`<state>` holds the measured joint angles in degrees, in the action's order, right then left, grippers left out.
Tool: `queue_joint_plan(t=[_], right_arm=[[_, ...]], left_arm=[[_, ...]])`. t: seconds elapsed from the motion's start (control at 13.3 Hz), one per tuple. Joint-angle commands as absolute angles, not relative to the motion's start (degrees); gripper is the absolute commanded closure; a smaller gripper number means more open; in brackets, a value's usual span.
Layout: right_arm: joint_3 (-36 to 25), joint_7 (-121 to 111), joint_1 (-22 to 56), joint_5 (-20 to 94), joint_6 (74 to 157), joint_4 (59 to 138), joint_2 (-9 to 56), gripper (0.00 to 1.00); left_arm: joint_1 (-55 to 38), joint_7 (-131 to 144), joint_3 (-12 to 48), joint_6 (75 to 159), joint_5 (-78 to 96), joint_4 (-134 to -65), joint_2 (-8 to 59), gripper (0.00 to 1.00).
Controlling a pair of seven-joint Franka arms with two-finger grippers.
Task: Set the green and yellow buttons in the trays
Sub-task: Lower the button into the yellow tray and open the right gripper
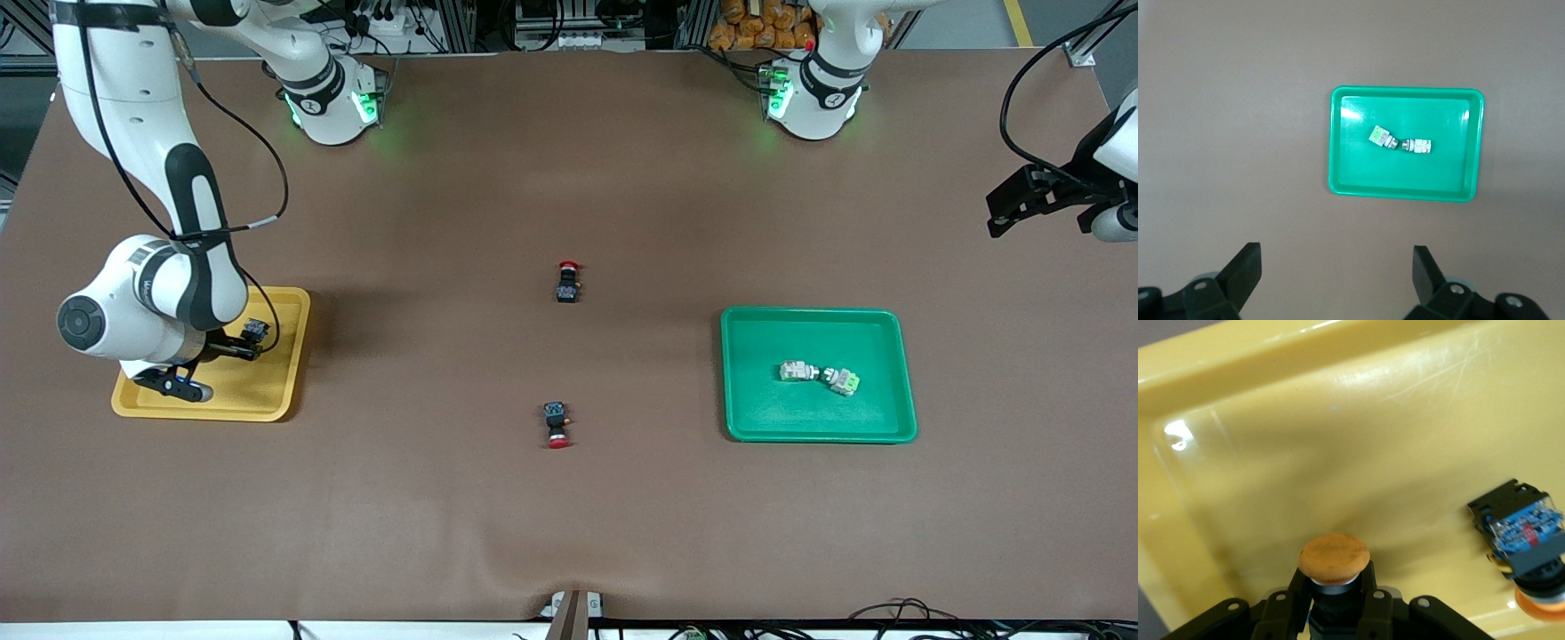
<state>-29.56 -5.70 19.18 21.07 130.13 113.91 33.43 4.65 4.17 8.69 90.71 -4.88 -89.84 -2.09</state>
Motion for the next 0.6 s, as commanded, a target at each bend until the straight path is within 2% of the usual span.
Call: queue_joint_plan(t=[0.0, 0.08, 0.15, 0.3, 0.53], right_arm=[[-29.6, -7.5, 19.2, 22.7, 130.7, 114.1, 33.6, 0.79], [-29.6, -7.4, 19.2, 22.7, 130.3, 113.9, 33.5, 0.35], [-29.6, -7.3, 19.2, 22.8, 130.2, 113.6, 33.4, 0.00], [-29.8, -7.3, 19.2, 22.9, 127.5, 111.9, 33.0, 0.00], [-29.9, -7.2, 17.6, 22.9, 115.8, 104.7, 32.4, 0.00]], left_arm=[[4.7, 3.4, 8.3, 89.6, -4.0, -90.0, -3.3, 0.00], [4.7, 3.4, 8.3, 89.6, -4.0, -90.0, -3.3, 0.00], [4.7, 3.3, 8.3, 89.7, -4.0, -89.9, -3.2, 0.00], [4.7, 3.3, 8.3, 89.8, -4.0, -89.7, -2.9, 0.00], [5.2, 3.3, 8.3, 89.7, -4.1, -89.6, -2.9, 0.00]])
